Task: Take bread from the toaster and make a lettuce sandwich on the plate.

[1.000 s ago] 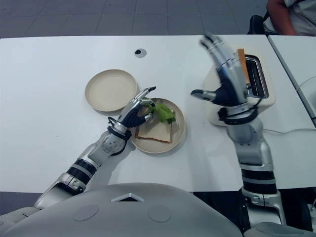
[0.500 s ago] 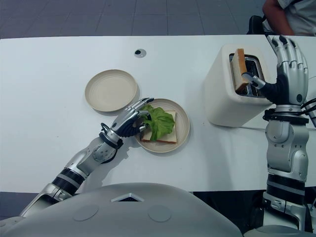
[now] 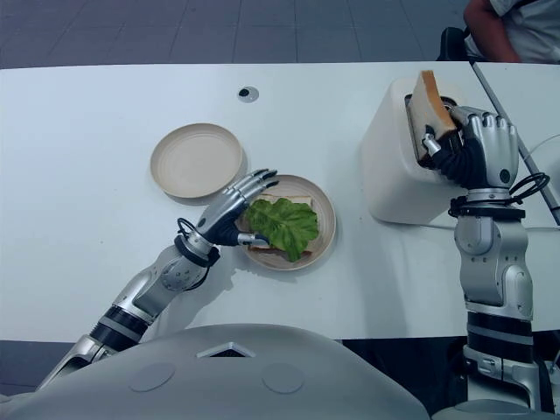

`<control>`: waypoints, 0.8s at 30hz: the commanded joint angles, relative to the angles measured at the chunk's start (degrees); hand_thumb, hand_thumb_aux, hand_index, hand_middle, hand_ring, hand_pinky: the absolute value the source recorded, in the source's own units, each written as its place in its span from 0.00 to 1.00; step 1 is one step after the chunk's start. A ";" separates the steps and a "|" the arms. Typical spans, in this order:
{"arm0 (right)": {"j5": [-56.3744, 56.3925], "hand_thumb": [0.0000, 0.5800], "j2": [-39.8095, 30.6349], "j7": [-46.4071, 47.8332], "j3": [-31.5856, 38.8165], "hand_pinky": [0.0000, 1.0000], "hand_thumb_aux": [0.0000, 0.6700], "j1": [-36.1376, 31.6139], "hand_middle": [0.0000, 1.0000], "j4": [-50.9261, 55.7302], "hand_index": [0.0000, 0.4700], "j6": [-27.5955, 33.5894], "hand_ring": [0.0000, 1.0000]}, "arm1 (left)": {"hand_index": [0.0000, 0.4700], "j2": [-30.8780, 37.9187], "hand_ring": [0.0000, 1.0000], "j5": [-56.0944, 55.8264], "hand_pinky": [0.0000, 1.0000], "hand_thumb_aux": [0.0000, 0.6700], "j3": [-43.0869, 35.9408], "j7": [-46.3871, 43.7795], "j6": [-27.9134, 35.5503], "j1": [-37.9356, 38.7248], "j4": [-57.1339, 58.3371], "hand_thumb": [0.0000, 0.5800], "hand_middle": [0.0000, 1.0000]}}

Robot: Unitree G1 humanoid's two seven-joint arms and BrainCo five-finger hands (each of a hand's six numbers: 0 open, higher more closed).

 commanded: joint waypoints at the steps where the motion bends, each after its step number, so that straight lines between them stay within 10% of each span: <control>1: 10.56 1.00 3.70 -1.23 4.10 1.00 1.00 -3.20 1.00 -8.43 1.00 -9.92 1.00 | 0.00 -0.46 0.00 -1.92 0.00 0.00 3.57 2.84 -1.19 1.55 -2.08 0.00 0.00; 9: 47.13 1.00 6.04 29.96 22.79 1.00 1.00 1.52 1.00 -1.20 1.00 -0.34 1.00 | 0.00 -0.39 0.00 -6.39 0.00 0.00 18.80 12.50 -5.83 4.22 -9.99 0.00 0.00; 22: 26.77 1.00 12.66 22.35 30.09 1.00 1.00 5.57 1.00 17.22 1.00 1.35 1.00 | 0.00 2.28 0.00 4.43 0.00 0.00 3.57 -2.92 -15.00 5.00 -7.54 0.00 0.00; 24: 23.74 1.00 12.99 20.23 30.67 1.00 1.00 6.27 1.00 17.08 1.00 0.87 1.00 | 0.15 2.87 0.00 5.57 0.00 0.15 -0.16 -6.72 -14.43 4.83 -4.00 0.27 0.00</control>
